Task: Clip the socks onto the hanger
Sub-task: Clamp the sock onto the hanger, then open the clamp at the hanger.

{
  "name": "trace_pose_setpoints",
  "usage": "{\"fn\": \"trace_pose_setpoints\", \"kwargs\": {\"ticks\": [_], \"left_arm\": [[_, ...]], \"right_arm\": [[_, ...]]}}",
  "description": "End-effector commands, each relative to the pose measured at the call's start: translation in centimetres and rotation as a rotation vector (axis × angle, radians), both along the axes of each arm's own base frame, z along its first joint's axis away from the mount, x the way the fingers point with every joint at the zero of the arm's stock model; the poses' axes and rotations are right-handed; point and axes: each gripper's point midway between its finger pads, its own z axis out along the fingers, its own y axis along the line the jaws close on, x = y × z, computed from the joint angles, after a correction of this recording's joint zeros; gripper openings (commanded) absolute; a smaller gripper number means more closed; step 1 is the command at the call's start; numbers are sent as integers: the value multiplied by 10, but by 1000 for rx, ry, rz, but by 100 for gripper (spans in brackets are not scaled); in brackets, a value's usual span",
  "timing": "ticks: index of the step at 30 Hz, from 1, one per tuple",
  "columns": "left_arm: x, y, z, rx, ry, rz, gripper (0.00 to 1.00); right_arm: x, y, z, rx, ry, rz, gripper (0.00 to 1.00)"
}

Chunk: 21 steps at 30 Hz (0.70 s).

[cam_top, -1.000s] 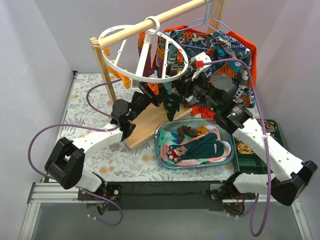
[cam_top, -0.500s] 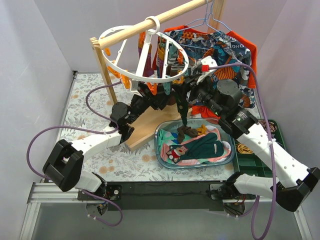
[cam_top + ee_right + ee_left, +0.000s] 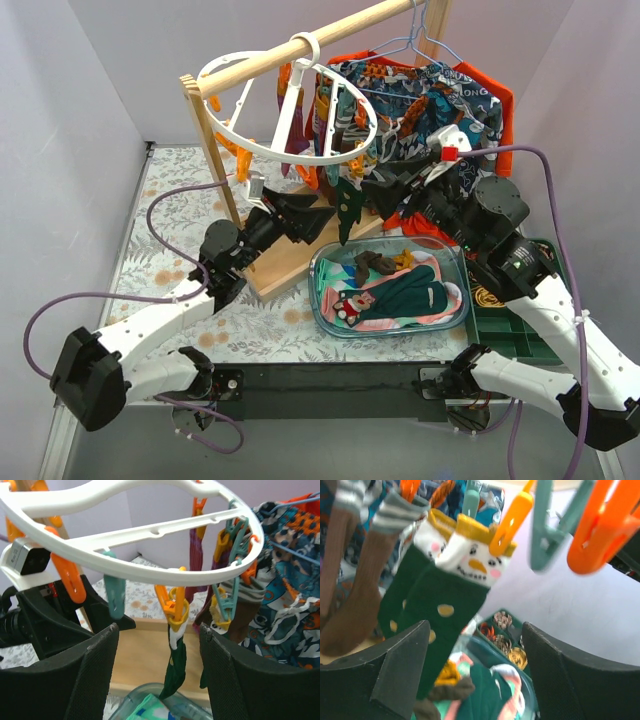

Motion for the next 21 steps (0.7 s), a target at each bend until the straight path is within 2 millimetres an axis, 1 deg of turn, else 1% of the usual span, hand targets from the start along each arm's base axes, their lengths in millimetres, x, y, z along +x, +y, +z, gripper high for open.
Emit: {"fn": "trace_pose_setpoints", "kwargs": {"ticks": [1,2,3,4,5,6,7,8,10,11,13,15,16,17,18,19,21], "left_arm": [[-15,8,-42,136,159,21,73],[-21,8,-50,152,182,14,73],[-24,10,-55,155,209,11,74],[-30,16,-58,163,236,20,75],[-34,18,-63,174,259,19,75],[-38,21,-70,185,283,20,75],[-42,25,-83,212,334,24,75],[-46,30,-83,209,344,39,75],[-54,38,-104,247,417,46,75],[-59,41,-104,242,425,45,75],[-67,48,-117,273,484,46,76],[-72,53,-119,276,503,53,76],[-75,57,-126,296,526,58,76],[-76,59,-129,303,538,65,76],[-76,62,-130,305,541,81,76],[-76,65,-138,320,558,95,76],[-76,67,-145,332,579,108,76]], "right_arm": [[-16,11,-7,-40,49,105,70],[-20,14,-9,-45,53,137,70],[-21,17,-11,-50,59,153,70],[-22,21,-13,-52,69,170,69],[-25,24,-12,-49,71,196,69],[-26,26,-13,-50,79,204,68],[-25,26,-13,-49,80,205,68],[-24,26,-14,-50,80,198,68],[-21,27,-16,-54,87,191,67],[-22,28,-16,-51,89,199,66],[-23,30,-16,-42,100,210,64],[-25,31,-13,-31,96,223,64],[-26,32,-11,-24,93,227,63],[-27,33,-9,-16,91,237,63],[-29,34,-4,3,85,246,63],[-31,34,1,16,78,256,63],[-32,36,11,41,52,269,62]]}}
